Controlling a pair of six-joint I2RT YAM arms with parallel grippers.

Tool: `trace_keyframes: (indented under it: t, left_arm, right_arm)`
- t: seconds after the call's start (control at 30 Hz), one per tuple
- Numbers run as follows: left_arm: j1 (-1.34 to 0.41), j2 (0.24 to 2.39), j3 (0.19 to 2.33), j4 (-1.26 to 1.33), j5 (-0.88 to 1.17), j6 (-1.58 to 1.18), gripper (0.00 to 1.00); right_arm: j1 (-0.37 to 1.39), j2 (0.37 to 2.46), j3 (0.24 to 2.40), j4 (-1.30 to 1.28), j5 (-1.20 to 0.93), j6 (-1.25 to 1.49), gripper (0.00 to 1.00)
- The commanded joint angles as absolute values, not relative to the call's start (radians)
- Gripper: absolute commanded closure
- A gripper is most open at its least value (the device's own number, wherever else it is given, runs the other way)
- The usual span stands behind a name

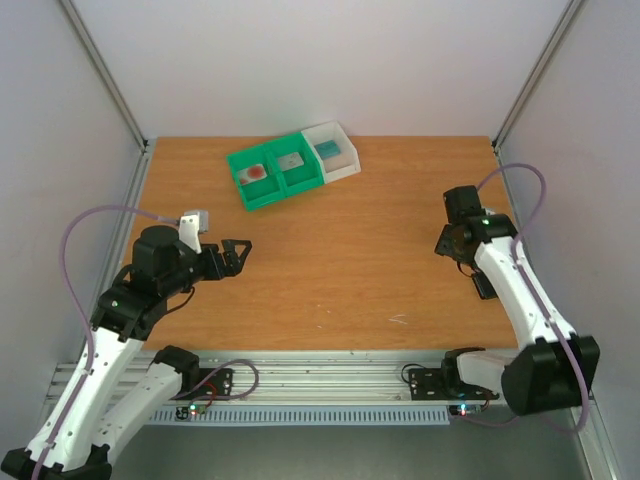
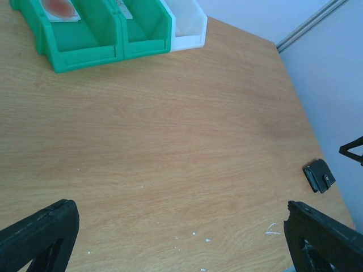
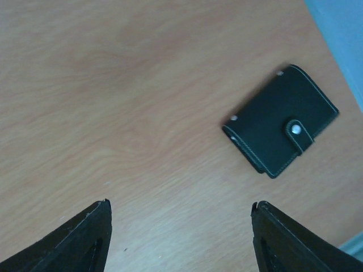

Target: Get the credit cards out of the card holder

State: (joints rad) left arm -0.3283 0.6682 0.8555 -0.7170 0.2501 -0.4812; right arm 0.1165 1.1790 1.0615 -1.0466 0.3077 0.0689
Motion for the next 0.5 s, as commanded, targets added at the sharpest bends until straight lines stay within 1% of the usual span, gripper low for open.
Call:
trace_keyframes:
  t: [0.0, 0.1, 0.23, 0.47]
  left_arm:
    - [-0.324, 0.68, 0.852, -0.697, 0.254, -0.458, 0.01]
    - [-0.324, 0.695, 0.843, -0.678, 0.288, -0.472, 0.01]
    - [-0.325, 0.709, 0.853, -0.711, 0.262, -0.463, 0.01]
    - [-0.325, 0.671, 0.838, -0.707, 0.247, -0.437, 0.01]
  right_arm:
    - [0.109, 1.293, 1.102, -1.096, 0.515, 0.106, 0.36]
    - [0.088, 1.429, 1.138, -1.115, 0.568, 0.172, 0.41]
    - [0.035, 1.568, 1.192, -1.113, 0.586, 0.237, 0.42]
    - [-0.144, 1.66, 1.159, -0.982, 0.403, 0.236, 0.42]
